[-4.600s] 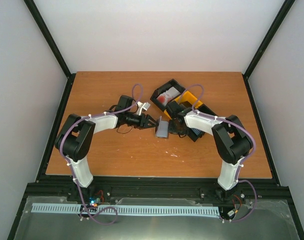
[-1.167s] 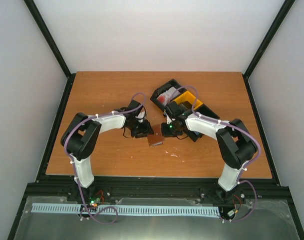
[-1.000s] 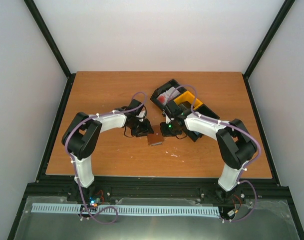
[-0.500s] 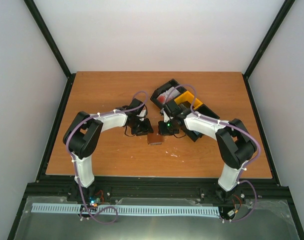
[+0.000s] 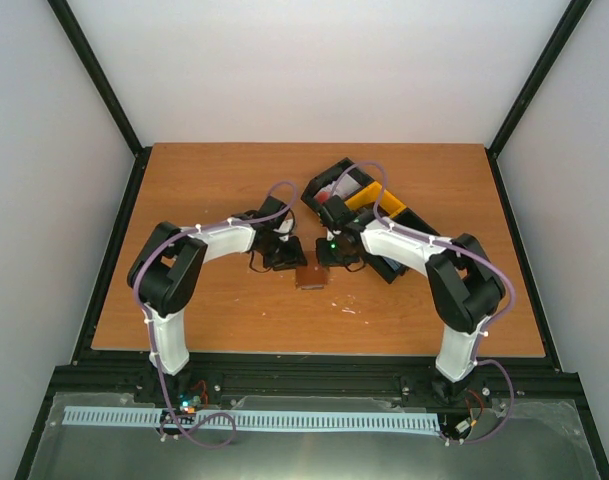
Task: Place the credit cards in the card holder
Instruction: Close the card holder at the center of the board.
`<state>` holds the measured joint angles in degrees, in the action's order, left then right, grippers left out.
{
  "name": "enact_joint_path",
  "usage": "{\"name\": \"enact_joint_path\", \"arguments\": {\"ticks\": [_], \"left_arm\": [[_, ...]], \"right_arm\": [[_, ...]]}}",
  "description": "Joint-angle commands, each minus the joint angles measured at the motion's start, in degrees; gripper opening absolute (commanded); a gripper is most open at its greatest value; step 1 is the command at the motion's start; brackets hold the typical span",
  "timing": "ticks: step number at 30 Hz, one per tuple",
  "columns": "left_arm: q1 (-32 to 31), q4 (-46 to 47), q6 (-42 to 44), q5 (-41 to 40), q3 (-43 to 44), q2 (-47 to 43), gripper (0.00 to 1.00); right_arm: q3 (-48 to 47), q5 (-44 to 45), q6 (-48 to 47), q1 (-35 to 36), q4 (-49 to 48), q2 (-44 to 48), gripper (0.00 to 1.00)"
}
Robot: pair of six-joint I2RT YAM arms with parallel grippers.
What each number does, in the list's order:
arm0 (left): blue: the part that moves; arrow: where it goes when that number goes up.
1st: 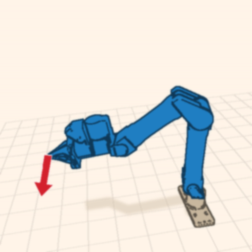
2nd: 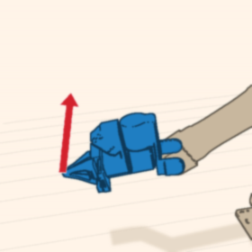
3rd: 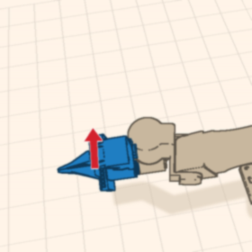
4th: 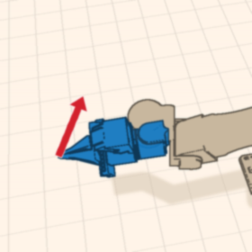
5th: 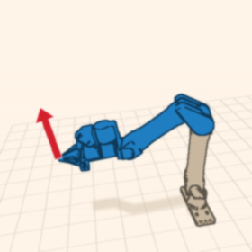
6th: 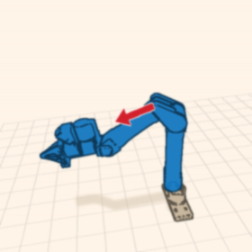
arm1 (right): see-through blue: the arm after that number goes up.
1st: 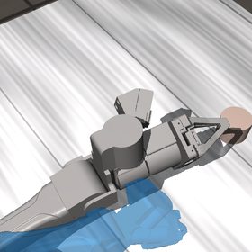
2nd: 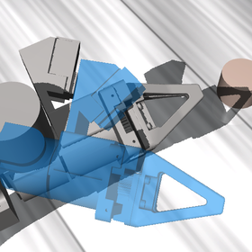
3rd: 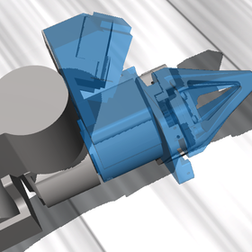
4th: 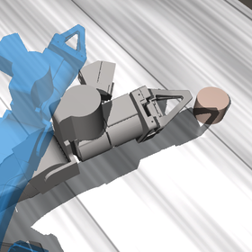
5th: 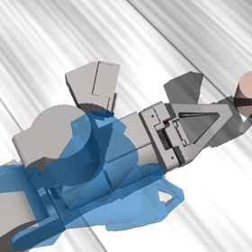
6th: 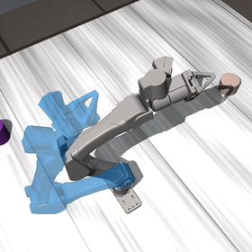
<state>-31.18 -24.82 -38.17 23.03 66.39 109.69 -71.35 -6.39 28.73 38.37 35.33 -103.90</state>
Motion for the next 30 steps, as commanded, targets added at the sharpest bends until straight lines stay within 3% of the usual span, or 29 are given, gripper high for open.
{"name": "enact_joint_path", "arguments": {"ticks": [1, 8, 14, 21, 30], "left_arm": [[-0.1, -3.1, 2.3, -3.7, -1.2, 5.4, 0.35], [0.0, -3.2, 3.0, -3.7, -1.7, 5.2, 0.34], [0.0, -3.2, 3.7, -3.3, -2.2, 5.5, 0.34], [0.0, -3.6, 4.4, -3.4, -2.1, 5.7, 0.34], [0.1, -3.4, 4.9, -2.7, -2.1, 6.0, 0.34]], "right_arm": [[-1.2, 2.5, 2.1, 0.5, 2.2, -2.4, 0.24], [-0.8, -1.4, 3.3, 0.5, -0.5, -3.8, 0.24], [-3.2, 0.9, 3.2, 0.5, 1.5, -5.2, 0.26], [-4.3, 2.6, 2.7, 1.2, 3.9, -5.3, 0.35], [-5.6, 4.5, 3.3, 2.0, 5.6, -6.1, 0.24]]}}
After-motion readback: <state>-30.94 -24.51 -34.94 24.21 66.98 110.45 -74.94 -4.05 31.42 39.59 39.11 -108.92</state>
